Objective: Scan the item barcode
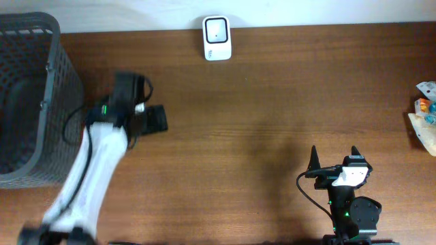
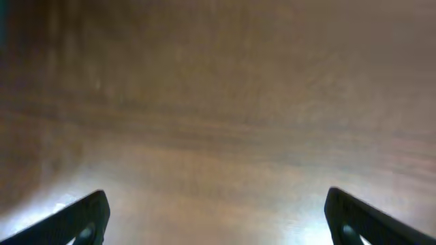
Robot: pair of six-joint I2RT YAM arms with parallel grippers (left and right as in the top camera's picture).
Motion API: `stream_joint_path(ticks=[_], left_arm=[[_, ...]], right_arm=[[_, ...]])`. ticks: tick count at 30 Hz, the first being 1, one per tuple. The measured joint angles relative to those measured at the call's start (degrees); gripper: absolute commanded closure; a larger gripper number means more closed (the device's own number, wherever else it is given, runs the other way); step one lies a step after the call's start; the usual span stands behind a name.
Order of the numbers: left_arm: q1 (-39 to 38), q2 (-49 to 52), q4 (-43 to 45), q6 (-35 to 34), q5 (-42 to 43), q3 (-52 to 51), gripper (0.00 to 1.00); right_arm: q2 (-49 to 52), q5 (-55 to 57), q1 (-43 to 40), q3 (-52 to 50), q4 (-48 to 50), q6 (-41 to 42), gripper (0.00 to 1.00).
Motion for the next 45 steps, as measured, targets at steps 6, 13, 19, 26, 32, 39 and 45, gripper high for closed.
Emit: stream_joint_path(ticks=[6,13,19,26,32,39,45], left_arm=[[0.0,-20.98,14.03,2.67,-0.22,-24.0,0.01],[0.0,-53.46,22.27,5.05,-0.63,-40.89,0.01],[0.0,-66.31,23.39,6.14,-1.05,-46.27,0.01],[1.7,-74.71,27.54,6.47,-1.03,-52.63,0.01],[3.58,-80.7,36.5,6.49,-1.07,-59.01,0.01],[3.76,-84.74,42.49,8.15,-4.11,-64.06,0.01],[4.0,-85.05,44.41,8.68,-7.15,-65.94,0.01]], right_arm=[[-0.04,0.13,0.0,0.0,0.0,0.02,0.02],[-0.04,0.11,0.0,0.0,-0.02,0.0,0.02],[-0.11,0.13,0.0,0.0,0.0,0.0,0.02],[-0.09,0.13,0.0,0.0,0.0,0.0,0.02],[-0.11,0.13,0.0,0.0,0.0,0.0,0.02],[-0.11,0.11,0.0,0.0,-0.02,0.02,0.02],[-0.11,0.11,0.0,0.0,0.0,0.02,0.02]])
